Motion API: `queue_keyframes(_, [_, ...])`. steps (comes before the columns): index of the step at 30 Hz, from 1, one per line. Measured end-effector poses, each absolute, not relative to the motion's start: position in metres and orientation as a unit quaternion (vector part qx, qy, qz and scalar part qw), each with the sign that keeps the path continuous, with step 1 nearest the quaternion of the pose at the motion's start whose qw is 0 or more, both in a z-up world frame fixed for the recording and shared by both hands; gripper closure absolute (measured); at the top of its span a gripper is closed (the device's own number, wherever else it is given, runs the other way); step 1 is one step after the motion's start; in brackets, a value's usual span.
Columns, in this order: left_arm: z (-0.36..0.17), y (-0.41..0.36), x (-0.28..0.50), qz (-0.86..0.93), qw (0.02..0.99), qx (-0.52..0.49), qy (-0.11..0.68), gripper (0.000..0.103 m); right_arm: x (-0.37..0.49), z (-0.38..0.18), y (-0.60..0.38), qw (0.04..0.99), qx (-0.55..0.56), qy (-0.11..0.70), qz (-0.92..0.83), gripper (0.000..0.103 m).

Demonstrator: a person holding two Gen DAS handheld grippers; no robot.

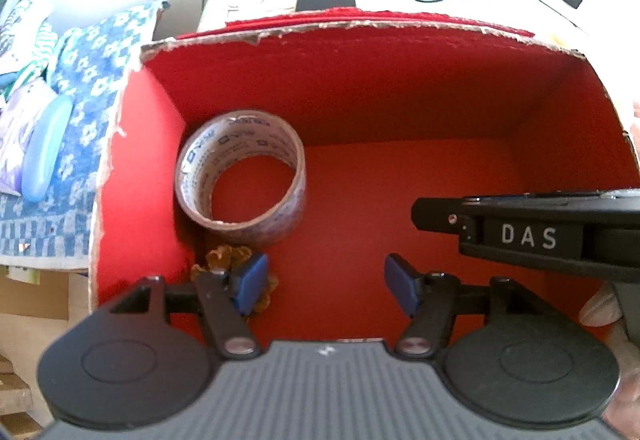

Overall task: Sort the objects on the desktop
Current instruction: 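Lift the open right tool up out of the box, then move the right tool to the sandal strap with red ribbon and grasp it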

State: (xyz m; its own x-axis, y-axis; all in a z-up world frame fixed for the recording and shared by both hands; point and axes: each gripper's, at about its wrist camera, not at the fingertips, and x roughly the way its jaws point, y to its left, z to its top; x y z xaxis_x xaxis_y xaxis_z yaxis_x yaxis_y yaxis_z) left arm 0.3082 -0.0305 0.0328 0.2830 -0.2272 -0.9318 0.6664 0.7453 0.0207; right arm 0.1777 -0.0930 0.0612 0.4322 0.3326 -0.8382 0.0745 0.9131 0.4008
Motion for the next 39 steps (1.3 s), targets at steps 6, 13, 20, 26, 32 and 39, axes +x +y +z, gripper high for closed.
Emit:
queue_keyframes(6, [0.034, -0.028, 0.303, -0.272, 0.783, 0.204, 0.521, 0.035, 0.173, 0.064, -0.092, 0.830, 0.188, 0.518, 0.079, 0.063])
queue_keyframes(13, [0.028, -0.027, 0.296, -0.251, 0.794, 0.205, 0.514, 0.036, 0.176, 0.063, -0.091, 0.830, 0.183, 0.520, 0.089, 0.063])
queue_keyframes(20, [0.042, -0.021, 0.282, -0.234, 0.809, 0.205, 0.498, 0.039, 0.173, 0.066, -0.092, 0.841, 0.182, 0.501, 0.095, 0.063])
queue_keyframes(26, [0.054, -0.013, 0.270, -0.226, 0.818, 0.197, 0.491, 0.042, 0.162, 0.077, -0.102, 0.856, 0.199, 0.467, 0.102, 0.063])
queue_keyframes(32, [0.071, -0.009, 0.259, -0.223, 0.829, 0.181, 0.480, 0.044, 0.142, 0.101, -0.109, 0.875, 0.215, 0.418, 0.121, 0.066])
queue_keyframes(39, [0.091, -0.006, 0.236, -0.223, 0.842, 0.175, 0.458, 0.044, 0.117, 0.122, -0.113, 0.890, 0.213, 0.382, 0.130, 0.073])
